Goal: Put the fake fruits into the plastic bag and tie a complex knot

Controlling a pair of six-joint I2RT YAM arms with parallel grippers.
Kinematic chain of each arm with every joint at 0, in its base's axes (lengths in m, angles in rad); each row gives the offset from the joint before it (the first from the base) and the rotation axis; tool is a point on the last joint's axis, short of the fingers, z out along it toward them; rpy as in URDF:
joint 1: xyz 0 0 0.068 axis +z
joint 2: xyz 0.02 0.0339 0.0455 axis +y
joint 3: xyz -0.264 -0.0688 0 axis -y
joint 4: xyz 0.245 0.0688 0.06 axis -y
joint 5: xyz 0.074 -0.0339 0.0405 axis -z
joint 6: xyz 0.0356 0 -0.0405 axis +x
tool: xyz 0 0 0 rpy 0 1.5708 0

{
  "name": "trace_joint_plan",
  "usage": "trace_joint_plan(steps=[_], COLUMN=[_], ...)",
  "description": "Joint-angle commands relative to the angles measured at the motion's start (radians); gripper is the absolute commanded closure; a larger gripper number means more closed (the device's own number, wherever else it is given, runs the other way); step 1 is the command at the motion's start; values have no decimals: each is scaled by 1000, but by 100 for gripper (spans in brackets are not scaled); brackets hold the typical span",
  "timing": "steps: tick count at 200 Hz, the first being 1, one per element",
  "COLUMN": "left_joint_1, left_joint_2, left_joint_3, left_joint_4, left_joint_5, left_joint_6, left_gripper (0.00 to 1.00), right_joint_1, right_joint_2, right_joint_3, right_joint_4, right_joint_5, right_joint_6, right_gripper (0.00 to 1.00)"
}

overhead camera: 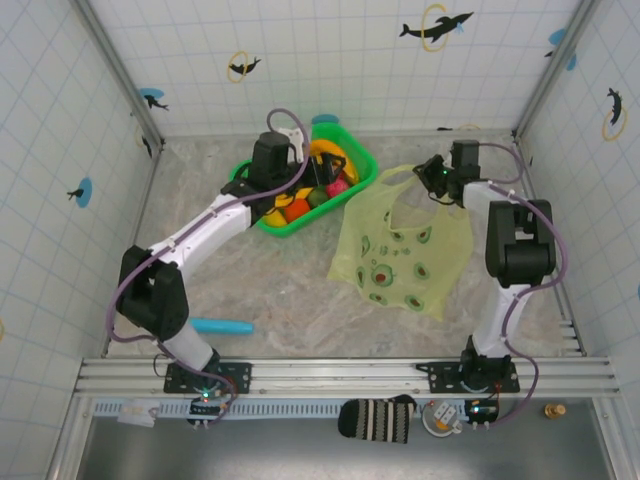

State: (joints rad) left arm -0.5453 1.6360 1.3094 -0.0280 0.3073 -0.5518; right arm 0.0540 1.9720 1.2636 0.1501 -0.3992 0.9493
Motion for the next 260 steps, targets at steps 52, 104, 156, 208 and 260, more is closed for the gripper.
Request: trace_joint_plan(steps=[52, 104, 156, 208, 260], left_joint_1=[-118, -192, -248, -272, -277], left_joint_2=[32, 157, 276, 339, 143], left_joint_3=[131, 383, 549, 616, 331], left_joint_4=[-37, -188, -210, -166, 5], left_joint_5=[127, 15, -18, -27, -72], left_joint_6=[131, 371, 483, 507, 615], left_gripper=[10, 16, 25, 65, 100], right_joint_1=[21, 84, 174, 235, 193], right_joint_2=[-209, -372, -487, -547, -632], right_joint_3=[42, 113, 179, 184, 183], right_joint_4=[-25, -191, -295, -289, -288], right_joint_5=[-127, -94, -15, -3, -15], right_joint_6=[-26, -82, -103, -66, -109], right_gripper=[100, 100, 100, 100, 27])
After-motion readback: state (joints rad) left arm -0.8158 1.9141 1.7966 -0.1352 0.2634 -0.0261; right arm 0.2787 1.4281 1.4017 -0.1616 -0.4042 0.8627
